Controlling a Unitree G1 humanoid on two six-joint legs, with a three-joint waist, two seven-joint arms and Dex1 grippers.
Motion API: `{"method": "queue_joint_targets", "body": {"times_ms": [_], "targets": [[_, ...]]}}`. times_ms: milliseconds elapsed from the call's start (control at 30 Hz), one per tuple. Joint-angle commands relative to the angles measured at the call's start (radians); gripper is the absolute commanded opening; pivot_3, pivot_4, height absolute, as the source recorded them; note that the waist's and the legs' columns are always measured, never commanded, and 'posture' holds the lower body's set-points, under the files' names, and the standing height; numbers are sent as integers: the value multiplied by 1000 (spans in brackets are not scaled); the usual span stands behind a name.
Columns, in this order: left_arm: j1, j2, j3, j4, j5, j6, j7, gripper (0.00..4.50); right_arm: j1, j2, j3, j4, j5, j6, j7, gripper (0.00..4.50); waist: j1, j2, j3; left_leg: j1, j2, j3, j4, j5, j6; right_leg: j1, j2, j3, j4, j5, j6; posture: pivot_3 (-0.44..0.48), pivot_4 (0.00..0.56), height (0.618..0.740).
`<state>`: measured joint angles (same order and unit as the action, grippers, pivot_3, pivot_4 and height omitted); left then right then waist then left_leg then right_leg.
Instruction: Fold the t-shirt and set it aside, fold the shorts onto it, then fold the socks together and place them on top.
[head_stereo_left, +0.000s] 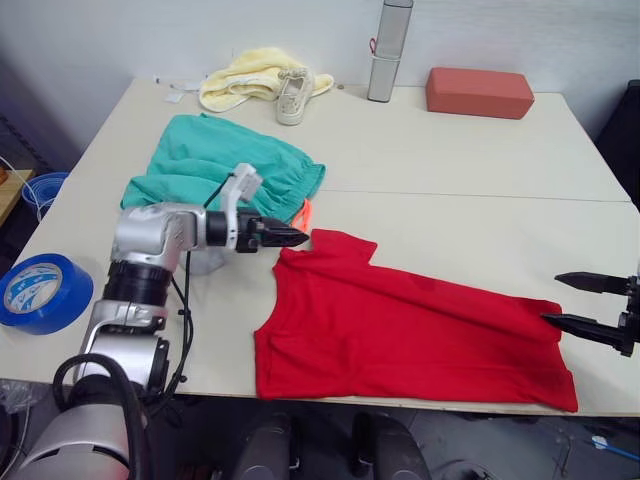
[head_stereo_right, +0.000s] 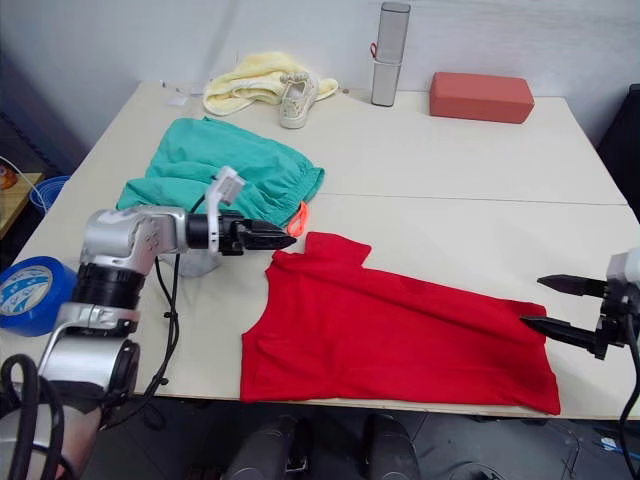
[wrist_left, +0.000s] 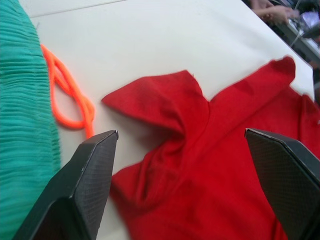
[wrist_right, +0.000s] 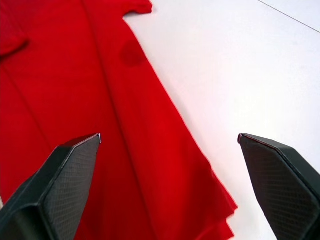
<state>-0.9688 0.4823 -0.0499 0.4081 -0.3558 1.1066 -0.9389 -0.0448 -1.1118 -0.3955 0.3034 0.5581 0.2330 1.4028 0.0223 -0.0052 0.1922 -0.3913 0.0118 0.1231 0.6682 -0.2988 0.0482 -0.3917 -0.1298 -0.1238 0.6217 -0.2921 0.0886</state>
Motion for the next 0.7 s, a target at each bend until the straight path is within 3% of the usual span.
{"method": "queue_joint_targets", "body": {"times_ms": [33, 133, 500, 600, 700], "targets": [[-69, -30, -27, 42, 17, 85, 68, 4253, -79, -20, 39, 28, -44, 36, -25, 4490, -2, 0, 0, -1, 0, 0, 0, 0, 0, -1, 0, 0, 0, 0, 0, 0, 150, 740], [-113, -56, -69, 127, 55, 74, 99, 4253, -137, -16, 81, 59, -82, 39, -26, 4490, -3, 0, 0, 0, 0, 2, 0, 1, 0, -1, 1, 1, 0, 0, 0, 0, 150, 740], [-202, -160, -52, 395, 73, 31, 131, 4253, -209, -44, 133, 142, -169, 33, 23, 4490, 1, -1, 1, 0, 0, 2, 0, 2, -1, -2, 0, 2, -1, 0, 0, 0, 150, 740], [-221, -184, -15, 464, 69, 12, 148, 4253, -243, -64, 168, 180, -198, 49, 58, 4490, 1, -1, 1, 0, 0, 3, 0, 2, -1, -2, 0, 2, -1, 0, 0, 0, 150, 740], [-259, -216, 105, 574, 25, 0, 209, 4253, -316, -65, 240, 241, -251, 95, 66, 4490, 1, -1, 1, 0, 0, 3, 1, 1, -2, -2, 0, 3, -1, 0, 0, 0, 150, 740]]}}
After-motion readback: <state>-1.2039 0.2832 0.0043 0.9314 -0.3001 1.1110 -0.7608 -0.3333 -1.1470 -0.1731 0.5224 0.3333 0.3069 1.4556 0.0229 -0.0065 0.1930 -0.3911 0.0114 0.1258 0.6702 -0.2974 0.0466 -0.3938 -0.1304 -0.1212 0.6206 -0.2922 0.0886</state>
